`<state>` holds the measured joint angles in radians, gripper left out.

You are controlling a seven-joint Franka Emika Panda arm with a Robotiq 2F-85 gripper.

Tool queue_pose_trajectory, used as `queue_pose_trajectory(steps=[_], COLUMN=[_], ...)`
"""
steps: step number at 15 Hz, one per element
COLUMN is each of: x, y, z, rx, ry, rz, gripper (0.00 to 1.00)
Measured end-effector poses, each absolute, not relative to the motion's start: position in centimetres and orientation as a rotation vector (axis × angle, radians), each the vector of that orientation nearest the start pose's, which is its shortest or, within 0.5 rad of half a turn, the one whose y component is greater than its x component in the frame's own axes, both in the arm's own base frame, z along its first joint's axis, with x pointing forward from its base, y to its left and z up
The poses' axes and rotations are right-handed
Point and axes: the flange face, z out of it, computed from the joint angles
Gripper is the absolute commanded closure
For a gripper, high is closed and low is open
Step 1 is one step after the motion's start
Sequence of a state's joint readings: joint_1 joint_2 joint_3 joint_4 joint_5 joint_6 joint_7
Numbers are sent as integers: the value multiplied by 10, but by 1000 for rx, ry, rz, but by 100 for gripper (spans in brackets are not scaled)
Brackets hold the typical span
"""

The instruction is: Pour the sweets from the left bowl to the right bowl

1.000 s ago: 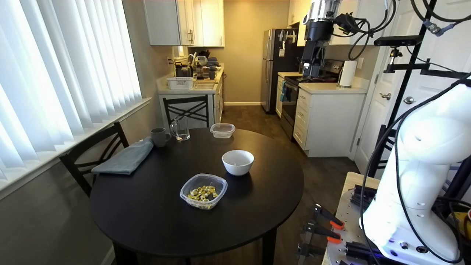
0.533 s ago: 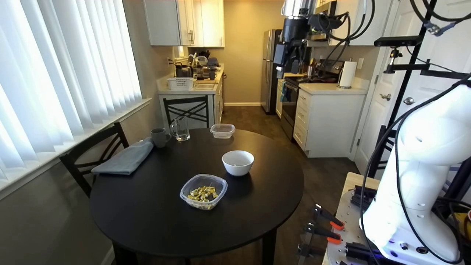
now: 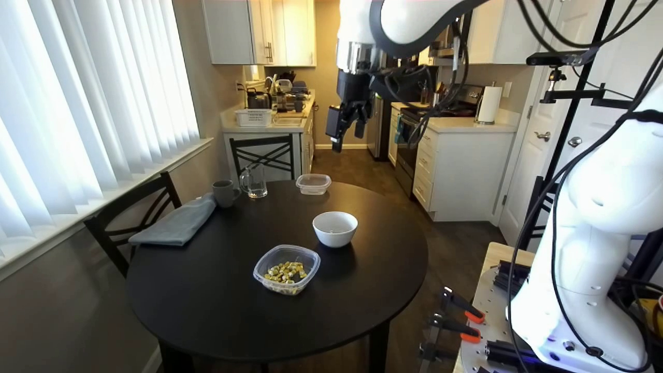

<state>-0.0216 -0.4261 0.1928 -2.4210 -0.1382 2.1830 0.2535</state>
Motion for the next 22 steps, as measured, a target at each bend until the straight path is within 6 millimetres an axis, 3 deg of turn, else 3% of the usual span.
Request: queue_pose_trajectory(steps=[6, 11, 15, 22], x=[499, 542, 565, 618], y=[55, 65, 72, 73], z=[366, 286, 243, 191], rx=[-3234, -3224, -3221, -3221], ry=[-61, -149, -167, -158], rz=[-277, -215, -178, -171], gripper=[0, 0, 0, 0])
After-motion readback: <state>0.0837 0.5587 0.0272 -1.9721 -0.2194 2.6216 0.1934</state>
